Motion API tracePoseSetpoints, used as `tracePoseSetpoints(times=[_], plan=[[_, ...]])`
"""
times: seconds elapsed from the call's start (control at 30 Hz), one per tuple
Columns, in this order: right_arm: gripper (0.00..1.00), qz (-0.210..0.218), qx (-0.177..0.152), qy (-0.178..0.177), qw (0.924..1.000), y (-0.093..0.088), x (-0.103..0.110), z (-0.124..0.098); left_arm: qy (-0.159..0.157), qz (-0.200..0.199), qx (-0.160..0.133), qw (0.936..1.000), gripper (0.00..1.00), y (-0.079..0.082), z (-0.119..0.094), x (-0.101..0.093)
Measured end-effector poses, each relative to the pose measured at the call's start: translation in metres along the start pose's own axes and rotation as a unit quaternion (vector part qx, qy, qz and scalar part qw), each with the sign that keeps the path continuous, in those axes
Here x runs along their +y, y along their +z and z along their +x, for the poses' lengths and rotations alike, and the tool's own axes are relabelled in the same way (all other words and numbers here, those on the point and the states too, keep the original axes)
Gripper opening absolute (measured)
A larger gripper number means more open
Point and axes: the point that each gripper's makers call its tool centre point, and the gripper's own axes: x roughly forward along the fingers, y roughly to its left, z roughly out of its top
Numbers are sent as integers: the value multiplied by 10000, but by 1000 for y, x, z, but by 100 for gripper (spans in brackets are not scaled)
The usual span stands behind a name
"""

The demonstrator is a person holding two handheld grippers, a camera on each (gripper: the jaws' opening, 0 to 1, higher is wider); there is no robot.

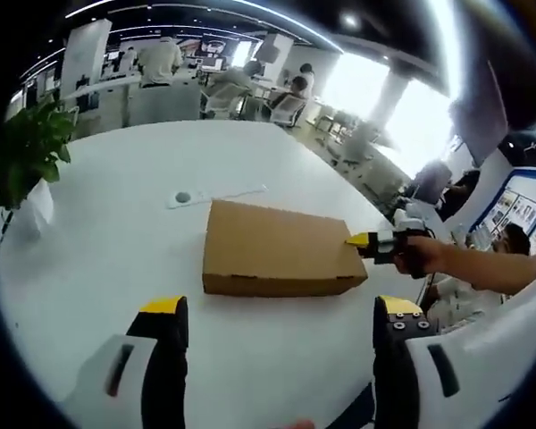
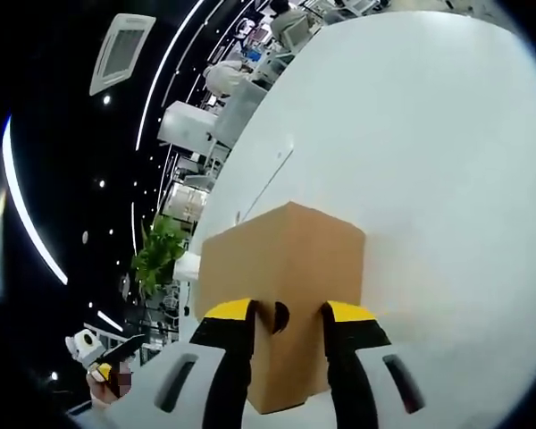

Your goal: Operate the shoe box by opening the lid, removing the specified soft item, and placing it in the target area until the item is outside and the box remains undamaged.

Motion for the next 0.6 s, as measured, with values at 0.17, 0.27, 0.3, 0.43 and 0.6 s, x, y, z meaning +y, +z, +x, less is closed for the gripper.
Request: tracePoseSetpoints(times=[0.17,0.27,0.3,0.43,0.6], plan=[[30,-7,10,-11,10000,0,0,0,31,269,-15,9996,86,15,9,11],[30,-8,17,-7,10000,-1,1,0,-26,308,29,9995,87,16,12,8],[30,-1,19,-5,10000,-1,1,0,-31,335,56,9994,87,19,15,14],[30,-10,63,-4,10000,1,-1,2,38,474,82,9988,85,21,20,23],[30,5,72,-12,10000,1,-2,2,-45,410,64,9991,82,29,28,37]])
